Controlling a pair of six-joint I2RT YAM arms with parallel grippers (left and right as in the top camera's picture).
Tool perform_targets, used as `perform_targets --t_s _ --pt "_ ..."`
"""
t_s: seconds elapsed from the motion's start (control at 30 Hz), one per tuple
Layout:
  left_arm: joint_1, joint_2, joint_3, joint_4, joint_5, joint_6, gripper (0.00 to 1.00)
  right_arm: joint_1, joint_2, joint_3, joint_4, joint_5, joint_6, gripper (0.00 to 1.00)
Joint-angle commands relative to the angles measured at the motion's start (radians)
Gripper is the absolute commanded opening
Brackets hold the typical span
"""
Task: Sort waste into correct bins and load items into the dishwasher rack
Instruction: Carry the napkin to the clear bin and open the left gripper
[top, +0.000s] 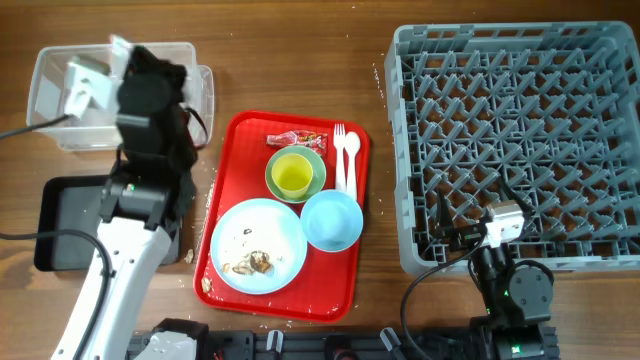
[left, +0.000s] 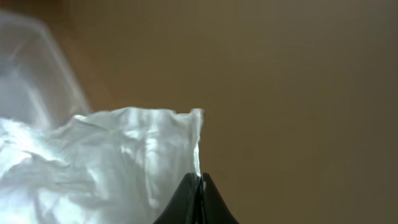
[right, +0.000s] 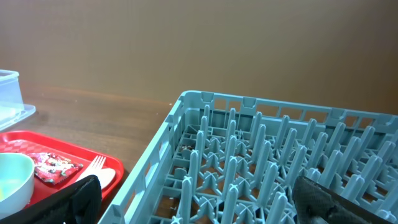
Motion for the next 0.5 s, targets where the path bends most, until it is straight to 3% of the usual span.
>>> perform_targets --t_s 0.0,0.17,0.23,0.3,0.33,0.47 --pt "0.056 0.080 0.010 0.071 -0.033 0.163 0.04 -0.006 -0.008 -0.002 0.002 -0.002 -0.010 1.00" --pt "0.125 0.281 0.010 0.199 0.047 0.359 0.05 -0.006 -0.008 -0.002 0.002 -0.002 -0.009 1.00" --pt "0.136 0.358 0.010 0.246 0.081 0.466 0.23 -0.006 -0.008 -0.002 0.002 -0.002 -0.010 1.00" --pt "0.137 0.396 0.010 0.256 0.091 0.539 0.53 -0.006 -0.008 -0.002 0.002 -0.002 -0.009 1.00" --pt "0.137 0.400 0.010 0.251 0.091 0.564 0.59 -0.006 -0.008 -0.002 0.002 -0.002 -0.010 1.00" --pt "0.136 0.370 0.010 0.204 0.114 0.590 0.57 -0.006 -0.008 -0.002 0.002 -0.002 -0.009 1.00"
